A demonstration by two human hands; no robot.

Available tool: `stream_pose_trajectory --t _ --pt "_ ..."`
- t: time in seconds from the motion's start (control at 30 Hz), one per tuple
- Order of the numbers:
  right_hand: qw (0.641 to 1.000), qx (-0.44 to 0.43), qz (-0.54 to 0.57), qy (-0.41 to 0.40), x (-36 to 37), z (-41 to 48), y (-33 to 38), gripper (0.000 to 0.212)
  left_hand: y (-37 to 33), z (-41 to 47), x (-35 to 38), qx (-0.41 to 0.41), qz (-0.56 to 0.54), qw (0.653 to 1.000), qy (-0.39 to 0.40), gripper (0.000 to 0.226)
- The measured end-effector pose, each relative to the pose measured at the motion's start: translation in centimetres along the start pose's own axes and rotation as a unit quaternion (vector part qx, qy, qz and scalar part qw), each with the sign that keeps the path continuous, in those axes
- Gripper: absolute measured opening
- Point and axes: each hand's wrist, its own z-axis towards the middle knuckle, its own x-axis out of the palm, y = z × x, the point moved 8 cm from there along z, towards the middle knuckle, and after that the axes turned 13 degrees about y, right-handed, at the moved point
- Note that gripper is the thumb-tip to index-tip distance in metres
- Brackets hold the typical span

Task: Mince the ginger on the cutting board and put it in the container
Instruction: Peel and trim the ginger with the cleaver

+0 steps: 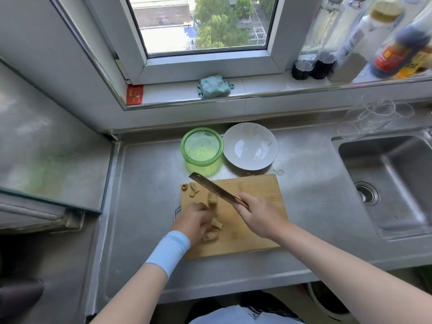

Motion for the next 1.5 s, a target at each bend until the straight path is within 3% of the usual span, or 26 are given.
stream_pose_trajectory --t 0.07,0.13,0.27,0.37,0.5,0.73,0.83,0.97,1.07,1.17,1.3,1.5 --pt "1.0 0.0 -0.013 -0.017 -0.5 0.1 -0.3 0.017 0.0 0.7 0.8 -0.016 0.038 0.997 0.059 0.021" --pt "0.999 0.007 -0.014 -0.028 -0.8 0.2 -1.0 0.009 0.3 1.0 1.0 -0.041 0.049 0.995 0.071 0.023" --pt "0.999 0.019 -0.012 -0.048 -1.4 0.2 -2.0 0.017 0.4 0.8 0.1 -0.04 0.02 0.998 0.039 0.019" --pt "0.998 0.033 -0.022 -0.051 -1.6 0.4 -2.2 0.016 3.3 0.2 -2.1 -0.131 -0.094 0.987 -0.009 0.014" --pt "0.997 0.045 -0.032 -0.054 -1.4 0.8 -2.1 0.011 6.4 0.3 -5.0 -0.193 -0.106 0.975 -0.026 0.014" --pt "0.994 0.068 -0.036 -0.077 -1.0 1.4 -2.4 0.012 9.0 2.3 -7.3 -0.234 -0.002 0.969 0.083 0.02" --pt "0.992 0.08 -0.04 -0.091 -0.6 1.4 -2.8 0.01 9.7 3.2 -7.6 -0.248 -0.001 0.961 0.125 0.013" --pt "0.99 0.097 -0.039 -0.094 -0.1 1.2 -3.2 0.016 9.9 3.9 -8.2 -0.235 0.004 0.967 0.097 0.019" --pt "0.988 0.105 -0.049 -0.101 -0.1 1.0 -3.1 0.02 8.5 3.4 -8.9 -0.213 0.008 0.977 0.023 0.018" --pt "0.984 0.117 -0.07 -0.113 -0.4 0.6 -3.0 0.029 5.2 3.4 -7.9 -0.129 -0.034 0.99 -0.053 0.012" --pt "0.98 0.135 -0.093 -0.108 -0.4 0.2 -3.7 0.041 0.4 5.0 -3.3 -0.056 -0.005 0.997 0.053 0.032" --pt "0.979 0.114 -0.142 -0.087 0.3 0.0 -5.1 0.051 -0.1 5.2 -1.7 -0.054 -0.085 0.995 -0.001 0.035"
